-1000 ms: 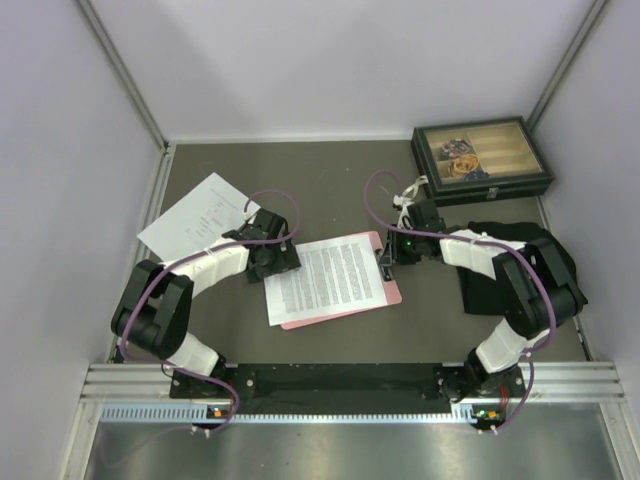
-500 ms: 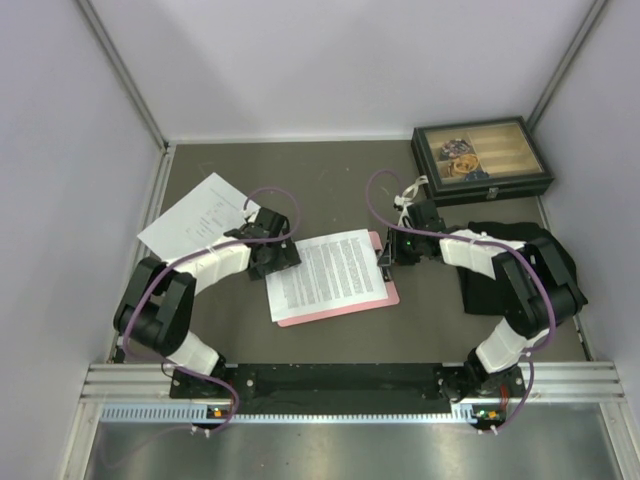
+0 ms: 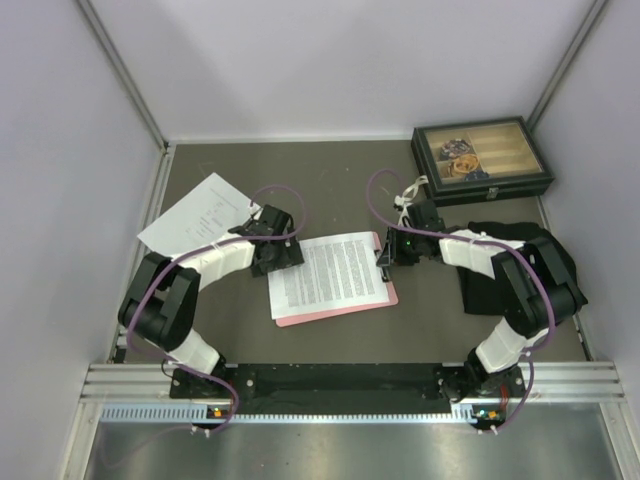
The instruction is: Put the files into the folder
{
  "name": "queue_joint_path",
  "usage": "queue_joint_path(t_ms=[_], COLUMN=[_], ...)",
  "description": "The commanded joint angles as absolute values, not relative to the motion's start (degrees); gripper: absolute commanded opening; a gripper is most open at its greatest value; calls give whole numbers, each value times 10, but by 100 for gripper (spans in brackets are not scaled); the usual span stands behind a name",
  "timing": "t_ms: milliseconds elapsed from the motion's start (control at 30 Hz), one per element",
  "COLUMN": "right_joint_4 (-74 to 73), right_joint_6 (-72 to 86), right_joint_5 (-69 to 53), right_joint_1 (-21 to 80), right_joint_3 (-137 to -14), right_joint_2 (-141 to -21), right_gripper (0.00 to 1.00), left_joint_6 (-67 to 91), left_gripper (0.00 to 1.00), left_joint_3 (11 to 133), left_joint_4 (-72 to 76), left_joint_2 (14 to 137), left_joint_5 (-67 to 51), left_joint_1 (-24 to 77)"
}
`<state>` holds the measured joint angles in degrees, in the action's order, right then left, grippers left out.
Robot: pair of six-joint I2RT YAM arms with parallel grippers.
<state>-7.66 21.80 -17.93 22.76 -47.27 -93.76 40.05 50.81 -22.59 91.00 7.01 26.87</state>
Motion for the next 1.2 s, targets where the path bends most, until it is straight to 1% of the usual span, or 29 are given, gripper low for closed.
queue_joint_path(t_ms=[0,233,600,733,967,1067,1100,1133,1167], right_joint_4=[-71,-82,-82,-88,-83,-124,-134,-145,-155], right_joint_6=[242,250,273,272,270,235,224,207,199], right_joint_5=[-185,-159,-142,-134,-143,-120,-105,-96,-91], right_joint_1=[234,233,239,238,240,249,254,260,265], right_joint_3=[-461,-460,-454,-454,-454,-473,-488,-495,-500], right_joint_2=[-950,-948,-947,-940,-942,-935,-935,-933,-930], right_gripper=[0,0,0,0,0,0,2,7,14], left_joint_6=[428,451,510,506,504,467,457,442,433], left_gripper=[93,94,98,98,98,98,98,98,98], left_joint_3=[504,503,500,501,494,504,510,512,512], left_joint_4=[-215,-216,-225,-244,-243,-266,-277,-286,-296], left_joint_2=[933,935,927,906,897,895,894,892,889], left_joint_5=[49,63,78,105,93,123,134,143,144], left_joint_1=[279,291,323,323,323,323,323,322,322])
